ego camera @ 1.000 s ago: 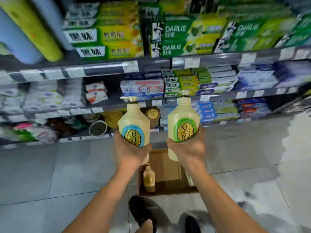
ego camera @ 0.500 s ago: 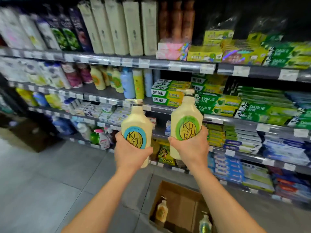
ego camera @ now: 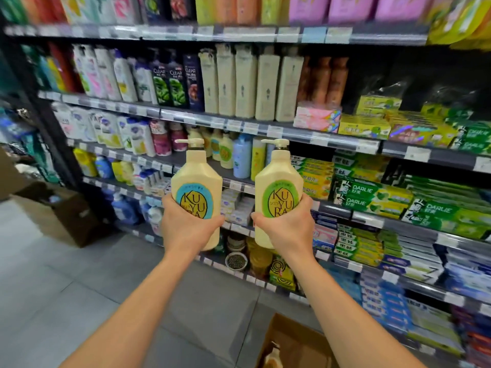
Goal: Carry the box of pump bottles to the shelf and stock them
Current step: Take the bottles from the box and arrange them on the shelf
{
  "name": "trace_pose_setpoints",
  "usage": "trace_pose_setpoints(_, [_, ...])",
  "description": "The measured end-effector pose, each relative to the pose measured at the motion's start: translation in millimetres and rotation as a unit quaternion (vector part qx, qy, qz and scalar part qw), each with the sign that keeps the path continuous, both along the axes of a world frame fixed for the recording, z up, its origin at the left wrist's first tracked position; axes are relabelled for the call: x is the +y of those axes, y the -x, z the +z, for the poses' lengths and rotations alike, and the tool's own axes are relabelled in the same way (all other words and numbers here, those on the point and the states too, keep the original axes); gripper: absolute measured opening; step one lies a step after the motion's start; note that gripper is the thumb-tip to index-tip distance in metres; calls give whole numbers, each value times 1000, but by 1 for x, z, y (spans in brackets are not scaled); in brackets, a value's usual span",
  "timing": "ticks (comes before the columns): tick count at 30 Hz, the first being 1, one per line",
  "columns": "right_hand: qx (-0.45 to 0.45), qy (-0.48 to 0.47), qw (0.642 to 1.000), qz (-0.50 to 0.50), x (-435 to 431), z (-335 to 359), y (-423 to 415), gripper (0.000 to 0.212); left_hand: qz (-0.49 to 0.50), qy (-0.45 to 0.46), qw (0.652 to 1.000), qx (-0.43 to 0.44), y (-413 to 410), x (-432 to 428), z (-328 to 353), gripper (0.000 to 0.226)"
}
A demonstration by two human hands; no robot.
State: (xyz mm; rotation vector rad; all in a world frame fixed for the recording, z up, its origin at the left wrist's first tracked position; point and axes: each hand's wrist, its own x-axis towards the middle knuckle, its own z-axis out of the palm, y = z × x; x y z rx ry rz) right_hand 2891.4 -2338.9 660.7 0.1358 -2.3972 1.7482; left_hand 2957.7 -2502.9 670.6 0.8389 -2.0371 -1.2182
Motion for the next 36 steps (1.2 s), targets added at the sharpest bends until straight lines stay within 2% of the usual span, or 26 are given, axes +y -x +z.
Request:
trace_pose_setpoints(9, [7, -2, 1000, -12, -165, 3, -8, 85, -16, -11, 1000, 20, -10, -172, -5, 85])
trace_pose_setpoints(12, [11, -2, 1000, -17, -207, 1, -6, 80, -12, -2, 1000, 25, -4, -220, -5, 81])
trace_pose_setpoints(16, [-10, -4, 999, -33, -250, -11, 9, 87, 6, 15, 1000, 17, 13, -274, -13, 84])
trace_pose_setpoints(22, [-44, -14, 997, -62, -299, -43, 53, 83, -13, -9, 1000, -1, 64, -324, -48, 83])
trace_pose_setpoints(36, [-129, -58, 981, -134, -371, -93, 208, 89, -94, -24, 992, -82, 229, -391, -97, 83])
